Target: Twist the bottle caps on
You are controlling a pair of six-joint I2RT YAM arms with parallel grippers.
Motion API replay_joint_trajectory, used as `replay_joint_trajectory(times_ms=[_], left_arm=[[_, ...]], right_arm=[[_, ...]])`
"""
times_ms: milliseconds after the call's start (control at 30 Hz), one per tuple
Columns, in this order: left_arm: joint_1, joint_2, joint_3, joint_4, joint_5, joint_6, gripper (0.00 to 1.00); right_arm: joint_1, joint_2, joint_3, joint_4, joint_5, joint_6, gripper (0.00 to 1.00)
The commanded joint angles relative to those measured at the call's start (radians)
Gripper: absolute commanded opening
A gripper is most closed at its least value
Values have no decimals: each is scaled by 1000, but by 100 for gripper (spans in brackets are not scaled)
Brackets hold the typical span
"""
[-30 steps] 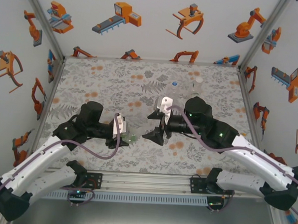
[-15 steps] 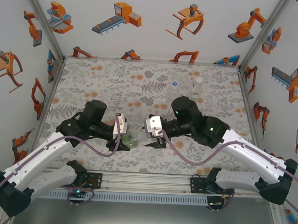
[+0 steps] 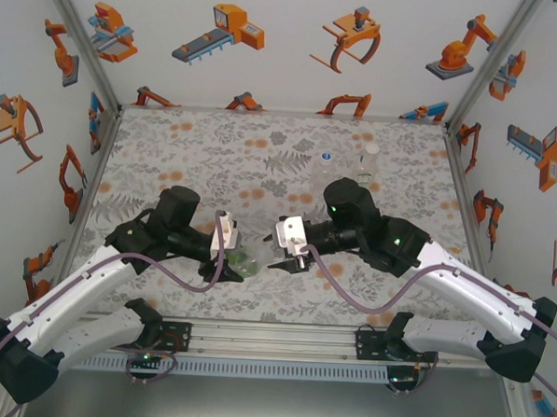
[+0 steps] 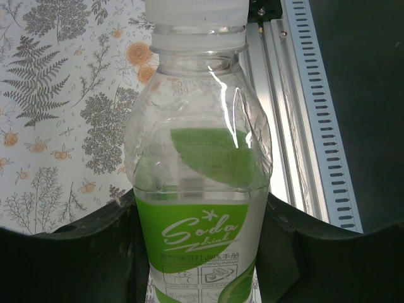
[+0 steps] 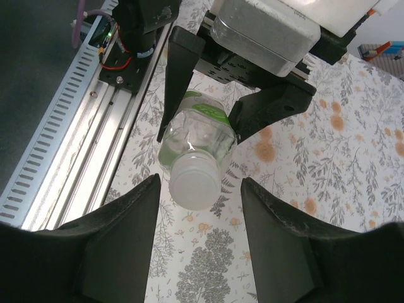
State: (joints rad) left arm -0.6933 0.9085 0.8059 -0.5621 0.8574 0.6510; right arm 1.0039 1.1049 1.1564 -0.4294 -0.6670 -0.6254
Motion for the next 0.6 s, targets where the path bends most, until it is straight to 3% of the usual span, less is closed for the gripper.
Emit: replay_joint_trajectory(times_ms=[0,567], left_arm=[[-5,-1,33,-18,38,24,0],[-6,-6,36,-17,36,24,0]], right_arm=[[0,3,-7,27,-34,-5,50],[2,27,2,4,-51,-4,46]])
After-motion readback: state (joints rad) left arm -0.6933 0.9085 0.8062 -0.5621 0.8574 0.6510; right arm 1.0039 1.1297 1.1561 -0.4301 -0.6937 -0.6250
